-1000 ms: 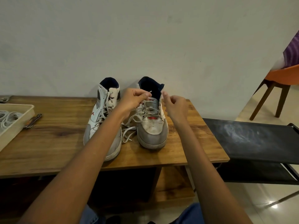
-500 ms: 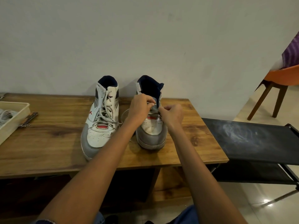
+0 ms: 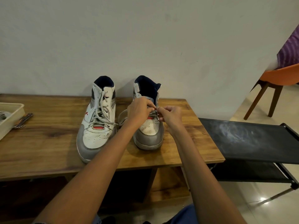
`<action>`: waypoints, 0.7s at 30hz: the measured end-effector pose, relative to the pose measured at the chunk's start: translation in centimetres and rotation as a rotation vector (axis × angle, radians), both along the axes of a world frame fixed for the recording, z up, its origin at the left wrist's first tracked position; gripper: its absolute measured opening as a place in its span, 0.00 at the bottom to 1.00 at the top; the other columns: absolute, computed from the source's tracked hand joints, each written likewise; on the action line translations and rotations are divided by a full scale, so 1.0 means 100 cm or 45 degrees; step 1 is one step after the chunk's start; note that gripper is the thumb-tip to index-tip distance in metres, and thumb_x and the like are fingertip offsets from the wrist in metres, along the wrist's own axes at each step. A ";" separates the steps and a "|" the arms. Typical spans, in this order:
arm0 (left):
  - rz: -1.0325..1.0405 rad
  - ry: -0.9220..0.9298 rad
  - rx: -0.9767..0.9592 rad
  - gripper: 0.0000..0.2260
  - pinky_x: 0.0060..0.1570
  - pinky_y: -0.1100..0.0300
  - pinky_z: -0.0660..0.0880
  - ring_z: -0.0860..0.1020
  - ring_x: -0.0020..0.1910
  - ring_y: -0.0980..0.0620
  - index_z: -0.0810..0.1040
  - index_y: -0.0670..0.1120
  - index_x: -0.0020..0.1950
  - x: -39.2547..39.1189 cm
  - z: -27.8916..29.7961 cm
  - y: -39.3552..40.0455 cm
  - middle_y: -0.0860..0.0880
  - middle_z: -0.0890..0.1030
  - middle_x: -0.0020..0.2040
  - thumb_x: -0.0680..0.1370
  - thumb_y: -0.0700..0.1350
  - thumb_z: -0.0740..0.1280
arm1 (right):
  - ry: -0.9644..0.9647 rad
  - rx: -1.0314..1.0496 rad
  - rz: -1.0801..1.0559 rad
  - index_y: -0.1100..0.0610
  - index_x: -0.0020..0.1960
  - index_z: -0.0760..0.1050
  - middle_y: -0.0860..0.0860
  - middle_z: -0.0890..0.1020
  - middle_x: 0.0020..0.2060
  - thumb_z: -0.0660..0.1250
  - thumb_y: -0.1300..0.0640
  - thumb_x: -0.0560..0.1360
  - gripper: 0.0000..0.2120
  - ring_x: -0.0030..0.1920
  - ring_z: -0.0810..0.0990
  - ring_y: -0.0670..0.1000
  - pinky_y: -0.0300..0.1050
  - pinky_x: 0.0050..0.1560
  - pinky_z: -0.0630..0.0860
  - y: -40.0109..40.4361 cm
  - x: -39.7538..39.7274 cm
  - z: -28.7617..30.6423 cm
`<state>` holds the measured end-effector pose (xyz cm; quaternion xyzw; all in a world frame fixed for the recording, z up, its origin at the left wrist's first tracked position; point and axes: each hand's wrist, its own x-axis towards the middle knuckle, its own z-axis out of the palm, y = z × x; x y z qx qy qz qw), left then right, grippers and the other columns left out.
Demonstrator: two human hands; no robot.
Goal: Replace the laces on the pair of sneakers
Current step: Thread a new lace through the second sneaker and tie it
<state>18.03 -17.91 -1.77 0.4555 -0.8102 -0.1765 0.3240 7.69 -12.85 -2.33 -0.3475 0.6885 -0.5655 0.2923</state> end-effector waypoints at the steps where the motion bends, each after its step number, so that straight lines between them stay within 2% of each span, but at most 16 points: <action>1: 0.022 0.001 -0.007 0.08 0.45 0.60 0.75 0.80 0.50 0.52 0.83 0.49 0.52 0.000 -0.001 0.000 0.49 0.83 0.50 0.76 0.46 0.68 | 0.006 0.001 -0.004 0.57 0.34 0.79 0.52 0.80 0.30 0.69 0.62 0.74 0.10 0.28 0.75 0.46 0.39 0.30 0.73 0.000 0.000 0.000; 5: 0.076 0.013 -0.027 0.07 0.47 0.58 0.77 0.80 0.50 0.52 0.83 0.49 0.52 -0.001 -0.003 0.001 0.49 0.83 0.50 0.75 0.47 0.68 | 0.011 0.006 -0.014 0.56 0.34 0.79 0.52 0.81 0.31 0.69 0.61 0.74 0.09 0.31 0.77 0.47 0.40 0.33 0.74 0.001 0.001 0.001; 9: 0.108 0.009 -0.046 0.08 0.43 0.62 0.73 0.80 0.49 0.53 0.82 0.49 0.53 -0.002 -0.005 0.002 0.49 0.83 0.50 0.76 0.47 0.68 | 0.024 -0.006 0.002 0.56 0.34 0.79 0.52 0.81 0.32 0.69 0.62 0.74 0.10 0.32 0.77 0.49 0.41 0.33 0.74 0.002 0.001 0.002; 16: 0.074 -0.010 -0.003 0.07 0.41 0.63 0.71 0.79 0.50 0.52 0.83 0.49 0.52 -0.001 -0.002 0.002 0.49 0.83 0.50 0.76 0.46 0.68 | 0.032 -0.005 0.012 0.56 0.34 0.79 0.52 0.81 0.32 0.69 0.62 0.74 0.10 0.32 0.77 0.48 0.39 0.32 0.74 0.001 0.000 0.002; 21: 0.123 0.004 -0.063 0.07 0.41 0.63 0.70 0.80 0.50 0.52 0.83 0.49 0.53 -0.003 -0.003 0.005 0.50 0.83 0.50 0.76 0.46 0.67 | 0.088 -0.004 0.010 0.58 0.37 0.80 0.53 0.82 0.33 0.69 0.61 0.74 0.07 0.33 0.78 0.48 0.39 0.33 0.75 0.000 0.000 0.000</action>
